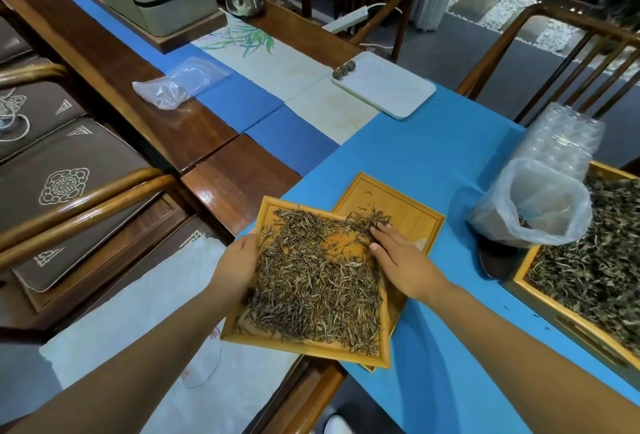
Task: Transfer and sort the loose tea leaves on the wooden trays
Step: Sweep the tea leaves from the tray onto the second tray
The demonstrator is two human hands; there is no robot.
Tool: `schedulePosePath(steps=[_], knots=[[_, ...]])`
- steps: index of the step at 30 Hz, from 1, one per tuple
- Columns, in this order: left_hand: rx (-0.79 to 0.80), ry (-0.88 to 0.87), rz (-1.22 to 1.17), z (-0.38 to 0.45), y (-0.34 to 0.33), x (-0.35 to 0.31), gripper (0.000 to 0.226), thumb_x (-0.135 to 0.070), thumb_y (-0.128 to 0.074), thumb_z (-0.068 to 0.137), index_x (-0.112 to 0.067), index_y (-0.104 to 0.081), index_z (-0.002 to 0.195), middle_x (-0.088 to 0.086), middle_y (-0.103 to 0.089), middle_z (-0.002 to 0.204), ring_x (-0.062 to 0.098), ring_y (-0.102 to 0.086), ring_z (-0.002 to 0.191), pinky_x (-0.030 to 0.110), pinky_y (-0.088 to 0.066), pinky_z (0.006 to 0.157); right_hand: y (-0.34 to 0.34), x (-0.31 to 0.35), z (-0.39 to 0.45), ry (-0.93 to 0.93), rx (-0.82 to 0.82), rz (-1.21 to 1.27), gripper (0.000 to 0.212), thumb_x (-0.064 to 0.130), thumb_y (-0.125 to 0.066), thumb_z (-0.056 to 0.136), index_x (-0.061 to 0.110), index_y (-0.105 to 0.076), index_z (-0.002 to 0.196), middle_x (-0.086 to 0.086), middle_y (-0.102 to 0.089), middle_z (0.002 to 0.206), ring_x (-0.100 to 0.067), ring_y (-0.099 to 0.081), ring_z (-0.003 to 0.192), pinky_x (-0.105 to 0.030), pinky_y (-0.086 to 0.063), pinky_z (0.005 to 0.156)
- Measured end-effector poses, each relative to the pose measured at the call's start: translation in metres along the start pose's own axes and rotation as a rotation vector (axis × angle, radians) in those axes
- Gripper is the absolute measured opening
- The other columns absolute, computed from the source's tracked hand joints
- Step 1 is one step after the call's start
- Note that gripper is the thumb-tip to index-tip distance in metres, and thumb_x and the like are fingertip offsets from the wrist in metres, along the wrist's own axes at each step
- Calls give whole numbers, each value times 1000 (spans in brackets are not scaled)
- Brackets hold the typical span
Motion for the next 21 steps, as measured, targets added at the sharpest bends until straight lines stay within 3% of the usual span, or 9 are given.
schedulePosePath(steps=[3,6,10,12,16,19,21], knots=[[0,12,-44,2,-2,1,53,-49,-26,97,-16,-60,120,11,-64,116,28,-58,108,39,-42,97,6,0,0,-9,-42,27,51,39,-25,100,18,-25,147,1,-17,157,-12,-7,145,-23,-2,114],[21,29,-100,3,-4,3,54,-50,-27,96,-16,-60,120,12,-64,117,30,-58,111,47,-40,104,8,20,-11,102,-70,31,48,38,-25,100,23,-29,145,4,-18,157,-10,-8,145,-21,-2,113],[2,37,-64,2,-4,2,54,-50,-25,97,-15,-60,118,12,-64,116,29,-58,110,48,-41,103,-9,55,-40,280,44,8,48,43,-21,99,30,-26,145,10,-16,156,2,-2,140,-20,0,113],[2,22,-73,2,-4,2,48,-48,-26,97,-18,-64,103,11,-67,108,29,-60,104,47,-43,100,-18,63,-52,323,102,-9,48,44,-20,99,32,-24,145,14,-14,156,7,2,137,-17,2,112],[-11,7,-66,2,-3,1,43,-46,-27,98,-26,-61,80,5,-67,91,26,-62,95,39,-45,87,-26,64,-60,326,166,-31,48,42,-21,100,31,-20,147,14,-10,157,9,6,135,-14,2,111],[-24,19,-79,1,-1,1,43,-48,-28,97,-28,-60,78,0,-66,88,23,-62,93,36,-42,82,-26,60,-55,285,163,-38,49,42,-21,100,30,-17,148,13,-9,157,3,2,141,-15,2,112],[-24,24,-86,0,-1,1,42,-48,-28,97,-27,-61,81,2,-67,92,24,-61,95,38,-44,86,-26,55,-52,262,151,-37,50,42,-20,100,29,-16,148,13,-8,157,0,1,143,-16,2,113]])
Point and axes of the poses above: each hand's wrist, its own z-axis towards the middle knuckle, its own y-axis out of the back of the hand, x = y × z, the point moved 5 cm from there along z, towards the middle knuckle
